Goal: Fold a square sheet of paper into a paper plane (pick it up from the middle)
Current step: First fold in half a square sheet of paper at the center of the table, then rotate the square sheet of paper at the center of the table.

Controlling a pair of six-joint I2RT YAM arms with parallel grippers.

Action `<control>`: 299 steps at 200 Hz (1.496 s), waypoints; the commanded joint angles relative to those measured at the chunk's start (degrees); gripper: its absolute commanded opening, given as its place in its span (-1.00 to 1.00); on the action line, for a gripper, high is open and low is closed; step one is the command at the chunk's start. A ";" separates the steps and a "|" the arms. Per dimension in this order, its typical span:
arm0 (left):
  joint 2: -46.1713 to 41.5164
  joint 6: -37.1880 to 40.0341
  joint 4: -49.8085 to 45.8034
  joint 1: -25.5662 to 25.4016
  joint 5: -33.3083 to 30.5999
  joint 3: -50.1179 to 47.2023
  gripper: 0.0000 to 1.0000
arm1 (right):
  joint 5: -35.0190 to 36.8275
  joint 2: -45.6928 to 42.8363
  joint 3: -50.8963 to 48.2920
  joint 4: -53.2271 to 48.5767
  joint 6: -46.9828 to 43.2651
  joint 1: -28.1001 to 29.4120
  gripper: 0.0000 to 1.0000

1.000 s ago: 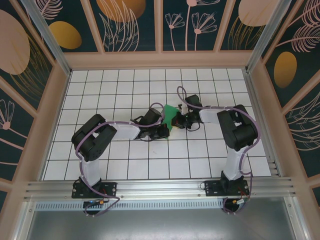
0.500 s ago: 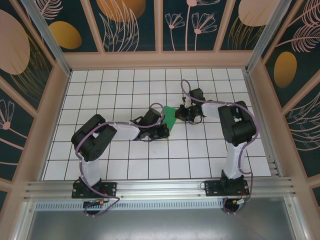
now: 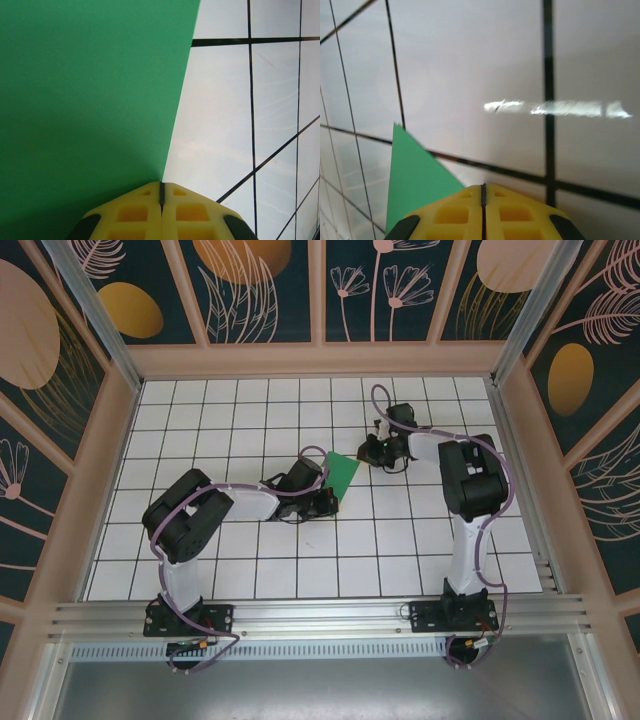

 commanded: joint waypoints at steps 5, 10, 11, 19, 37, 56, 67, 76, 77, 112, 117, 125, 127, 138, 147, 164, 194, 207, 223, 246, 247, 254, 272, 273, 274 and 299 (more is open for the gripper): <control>-0.03 1.39 -10.19 -0.22 -1.71 -2.11 -0.88 | 7.37 -0.42 1.85 -0.42 -1.56 -1.46 -0.81; -0.37 1.48 -10.34 -0.28 -1.79 -1.52 -0.86 | 7.70 -1.38 1.41 -0.20 -1.30 -1.40 -0.80; -0.45 1.48 -10.36 -0.29 -1.79 -1.35 -0.86 | 7.73 -1.55 1.22 -0.16 -1.25 -1.44 -0.80; -1.22 1.65 -10.35 -0.28 -1.72 -0.29 -0.81 | 8.28 -3.47 0.33 0.12 -1.07 -1.43 -0.77; -3.73 1.66 -9.43 -0.27 -1.68 2.25 -0.62 | 9.63 -8.34 -2.91 0.69 -0.60 -1.15 -0.72; -6.31 1.73 -9.60 -0.27 -3.99 5.70 -0.43 | 11.41 -13.69 -7.44 1.53 0.06 -0.86 -0.57; -7.77 1.84 -9.98 -0.20 -6.36 6.69 -0.30 | 12.50 -16.53 -9.99 1.81 0.29 -0.43 -0.48; -8.92 1.98 -10.53 -0.11 -8.74 7.03 -0.24 | 13.62 -18.48 -11.91 1.81 0.70 0.14 -0.42; -9.03 2.05 -10.59 -0.11 -9.05 7.05 -0.23 | 13.77 -18.72 -11.91 1.81 0.71 0.27 -0.41; -13.01 2.81 -13.78 1.75 -17.75 5.50 0.08 | 19.62 -22.04 -15.75 0.97 2.89 5.91 -0.30; -13.37 2.76 -14.22 2.10 -18.64 5.06 0.13 | 20.64 -21.86 -15.75 0.75 3.29 7.03 -0.29; -13.98 2.50 -14.43 2.87 -19.41 4.19 0.20 | 21.88 -21.22 -15.42 0.66 3.87 8.54 -0.28; -14.16 2.42 -14.43 3.07 -19.50 3.96 0.22 | 22.08 -21.08 -15.23 0.66 4.00 8.96 -0.27; -15.04 1.87 -14.12 3.98 -19.72 2.89 0.31 | 23.11 -19.27 -14.04 0.28 4.53 10.55 -0.25; -15.94 1.25 -13.75 4.81 -19.81 0.72 0.38 | 24.01 -17.34 -12.49 -0.35 4.82 11.63 -0.25; -17.81 0.44 -12.80 6.23 -20.23 -1.89 0.49 | 25.84 -13.80 -9.16 -1.62 4.84 13.60 -0.24; -20.58 -0.49 -11.93 8.41 -21.11 -5.48 0.66 | 28.29 -7.88 -3.73 -4.01 4.21 15.61 -0.23; -21.53 -0.64 -11.89 9.06 -21.45 -6.59 0.75 | 29.33 -5.77 -2.08 -5.16 3.53 16.02 -0.22; -22.61 -0.74 -11.63 9.81 -21.64 -7.92 0.90 | 30.43 -3.21 -0.14 -6.51 1.10 17.44 -0.22; -23.89 -0.98 -10.95 10.98 -21.08 -9.85 0.97 | 30.31 0.20 2.03 -8.09 -8.11 19.60 -0.23; -23.94 -0.97 -10.93 11.01 -21.02 -9.91 0.97 | 30.28 0.33 2.10 -8.15 -8.66 19.70 -0.23; -24.29 -1.15 -10.70 11.34 -20.55 -10.38 0.97 | 30.15 1.29 2.63 -8.62 -12.51 20.39 -0.24; -24.69 -1.39 -9.96 11.92 -19.07 -11.41 0.97 | 29.54 2.72 3.18 -9.33 -20.18 21.28 -0.25; -24.70 -1.40 -9.87 11.92 -18.96 -11.44 0.97 | 29.46 2.74 3.21 -9.39 -20.44 21.29 -0.25; -24.70 -1.40 -9.82 11.93 -18.86 -11.49 0.97 | 29.33 2.74 3.22 -9.41 -20.71 21.25 -0.25; -24.51 -1.99 -8.28 12.02 -15.96 -12.58 0.97 | 25.68 0.66 4.27 -8.65 -22.85 21.23 -0.25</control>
